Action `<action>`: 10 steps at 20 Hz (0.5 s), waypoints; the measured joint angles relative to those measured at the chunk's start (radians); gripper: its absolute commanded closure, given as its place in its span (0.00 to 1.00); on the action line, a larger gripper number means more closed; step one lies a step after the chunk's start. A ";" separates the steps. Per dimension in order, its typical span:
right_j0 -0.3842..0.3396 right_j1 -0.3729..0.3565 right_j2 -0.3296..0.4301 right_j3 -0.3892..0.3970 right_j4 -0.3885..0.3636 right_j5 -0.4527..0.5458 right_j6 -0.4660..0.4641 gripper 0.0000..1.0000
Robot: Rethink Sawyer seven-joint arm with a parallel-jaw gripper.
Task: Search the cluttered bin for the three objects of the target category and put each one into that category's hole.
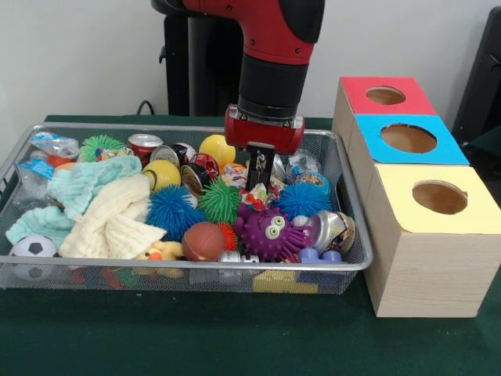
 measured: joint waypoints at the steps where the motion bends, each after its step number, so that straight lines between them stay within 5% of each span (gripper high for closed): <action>1: 0.000 0.000 0.000 0.000 0.000 0.000 0.000 1.00; 10: 0.042 -0.035 -0.033 0.000 0.015 0.000 0.000 1.00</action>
